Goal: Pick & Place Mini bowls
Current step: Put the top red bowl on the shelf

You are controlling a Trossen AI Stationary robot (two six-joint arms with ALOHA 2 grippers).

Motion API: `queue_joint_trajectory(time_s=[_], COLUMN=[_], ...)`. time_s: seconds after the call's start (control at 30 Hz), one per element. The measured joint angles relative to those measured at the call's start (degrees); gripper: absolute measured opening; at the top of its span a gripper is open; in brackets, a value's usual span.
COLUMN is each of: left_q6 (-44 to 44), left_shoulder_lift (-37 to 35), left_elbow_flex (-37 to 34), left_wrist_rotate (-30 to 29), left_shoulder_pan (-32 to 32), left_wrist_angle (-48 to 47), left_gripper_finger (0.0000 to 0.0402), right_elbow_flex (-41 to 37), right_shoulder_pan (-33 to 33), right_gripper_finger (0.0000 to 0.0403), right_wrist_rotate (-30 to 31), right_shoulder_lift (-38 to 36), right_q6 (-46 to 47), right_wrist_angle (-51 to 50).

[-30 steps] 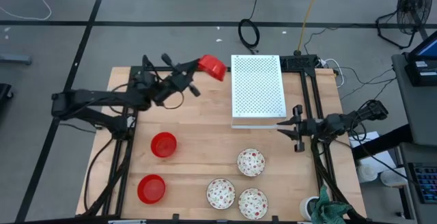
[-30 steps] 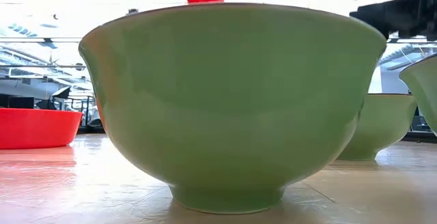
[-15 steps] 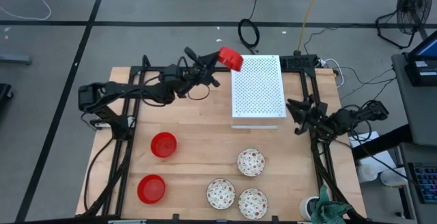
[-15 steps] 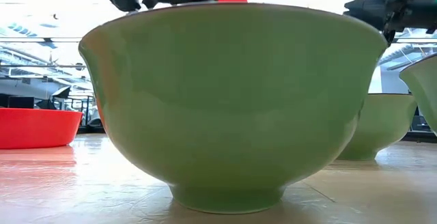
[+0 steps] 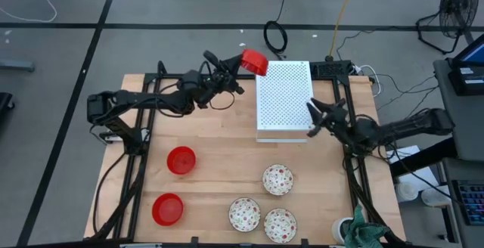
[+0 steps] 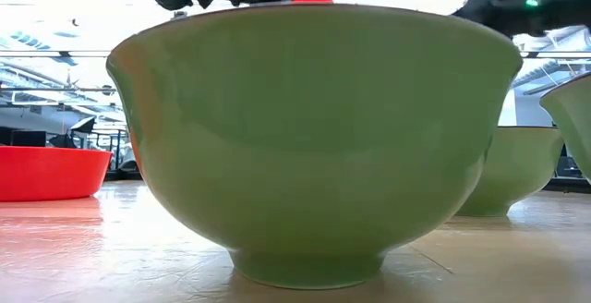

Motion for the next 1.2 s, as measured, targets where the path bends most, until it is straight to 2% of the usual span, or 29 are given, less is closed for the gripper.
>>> queue_joint_trajectory(time_s=[0.17,0.33,0.53,0.7,0.83,0.97,1.1,1.2], left_q6=[1.8,1.9,2.3,2.7,2.1,2.9,2.8,2.4], left_shoulder_lift=[0.0,0.0,0.0,0.0,0.0,0.0,0.0,0.0], left_elbow_flex=[0.0,0.0,0.0,0.0,0.0,0.0,0.0,-0.1], left_wrist_rotate=[-0.1,-1.2,-3.3,-5.2,-6.0,-6.4,-6.9,-7.8], left_shoulder_pan=[-0.8,-1.5,-1.6,-1.7,-2.9,-4.4,-5.0,-5.1], left_wrist_angle=[0.0,-0.1,-0.2,-1.2,-1.9,-2.6,-2.7,-3.0], left_gripper_finger=[0.0005,0.0010,0.0013,0.0005,0.0015,0.0007,0.0015,0.0024], right_elbow_flex=[13.6,26.8,38.6,42.7,43.1,43.1,43.2,43.2], right_shoulder_pan=[-5.0,-7.6,-8.8,-10.4,-13.0,-14.9,-15.0,-14.7], right_gripper_finger=[0.0123,0.0185,0.0261,0.0285,0.0274,0.0237,0.0164,0.0089], right_wrist_rotate=[-0.2,-0.7,-2.0,-1.9,-1.9,-1.8,-1.9,-1.3], right_shoulder_lift=[17.8,31.9,42.2,45.7,47.1,47.1,47.1,47.1], right_q6=[-7.4,-16.6,-18.1,-19.4,-19.2,-19.2,-19.5,-21.1], right_wrist_angle=[-0.2,-0.4,-0.2,0.4,1.4,1.3,1.3,2.0])
